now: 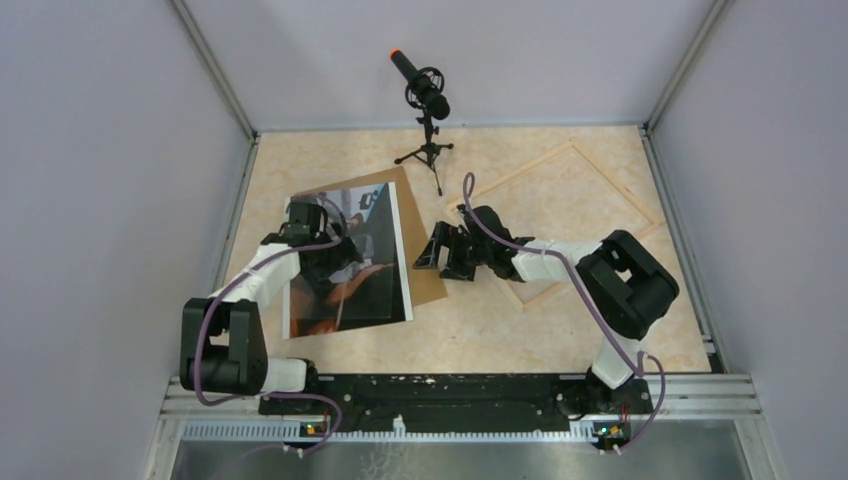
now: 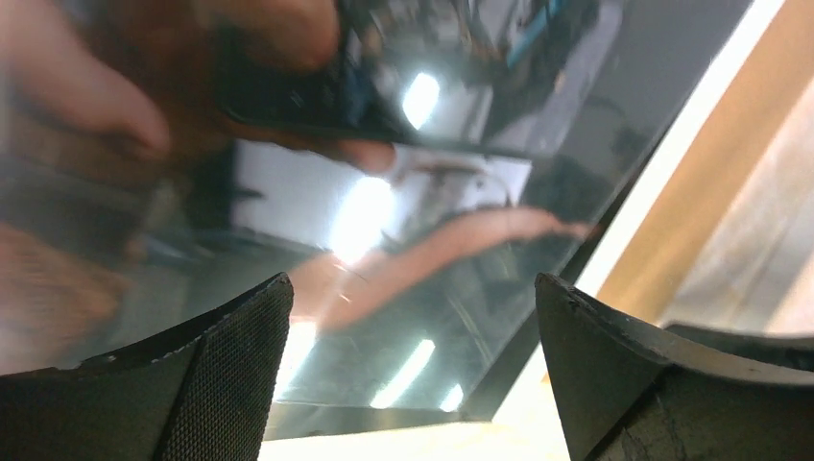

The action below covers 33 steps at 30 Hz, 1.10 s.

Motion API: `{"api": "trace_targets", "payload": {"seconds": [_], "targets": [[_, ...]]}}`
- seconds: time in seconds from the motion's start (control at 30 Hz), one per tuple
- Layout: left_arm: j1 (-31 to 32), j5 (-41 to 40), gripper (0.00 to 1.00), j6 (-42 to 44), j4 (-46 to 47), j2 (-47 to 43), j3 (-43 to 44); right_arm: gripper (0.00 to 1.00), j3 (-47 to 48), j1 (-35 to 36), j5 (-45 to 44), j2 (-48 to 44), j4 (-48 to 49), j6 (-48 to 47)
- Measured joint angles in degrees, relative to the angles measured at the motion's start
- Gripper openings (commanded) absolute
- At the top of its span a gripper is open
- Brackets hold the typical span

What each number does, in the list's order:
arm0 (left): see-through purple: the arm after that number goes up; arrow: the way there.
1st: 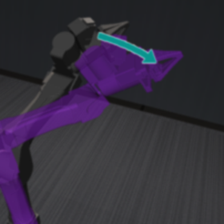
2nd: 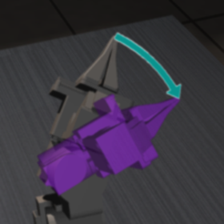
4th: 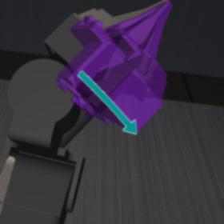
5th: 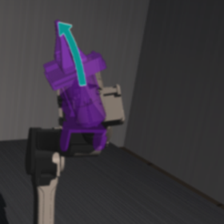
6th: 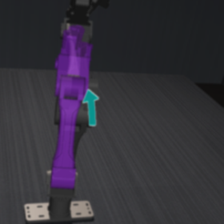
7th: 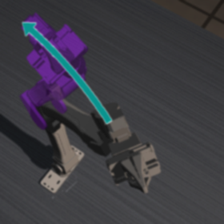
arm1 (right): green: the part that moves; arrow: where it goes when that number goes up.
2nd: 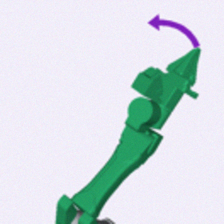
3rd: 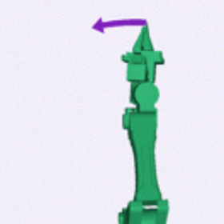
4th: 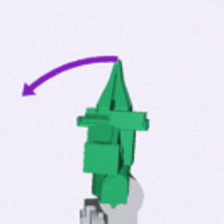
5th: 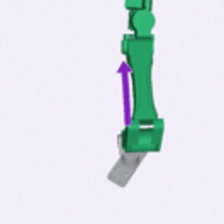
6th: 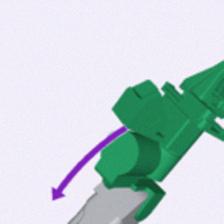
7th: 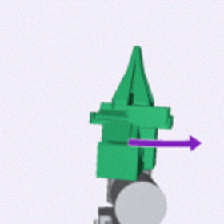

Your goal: Put the photo into the frame

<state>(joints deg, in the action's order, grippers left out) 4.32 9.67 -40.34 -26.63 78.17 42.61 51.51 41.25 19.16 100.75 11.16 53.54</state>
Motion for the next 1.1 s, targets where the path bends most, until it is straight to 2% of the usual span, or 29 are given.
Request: {"api": "trace_targets", "payload": {"seconds": [0.2,0.33,0.43,0.73,1.1], "targets": [[-1.6,-14.3,0.98,3.3,-6.5,1.6,11.1,0.91,3.3,-0.2,0.2,3.1,-1.4,-2.5],[-6.6,-19.8,0.99,6.1,-8.1,7.0,18.3,0.91,5.7,-0.2,0.5,3.8,-2.9,-5.6],[-10.6,-22.2,0.99,8.2,-8.2,10.8,20.4,0.91,6.4,-0.5,1.5,3.8,-3.1,-7.2],[-16.8,-21.7,0.98,16.1,-5.6,18.0,20.9,0.92,5.7,-3.0,5.4,3.8,-1.2,-8.2],[-18.4,-11.9,0.98,17.8,-2.2,22.3,20.2,0.91,5.6,-4.3,8.3,7.4,1.2,-7.6]]}}
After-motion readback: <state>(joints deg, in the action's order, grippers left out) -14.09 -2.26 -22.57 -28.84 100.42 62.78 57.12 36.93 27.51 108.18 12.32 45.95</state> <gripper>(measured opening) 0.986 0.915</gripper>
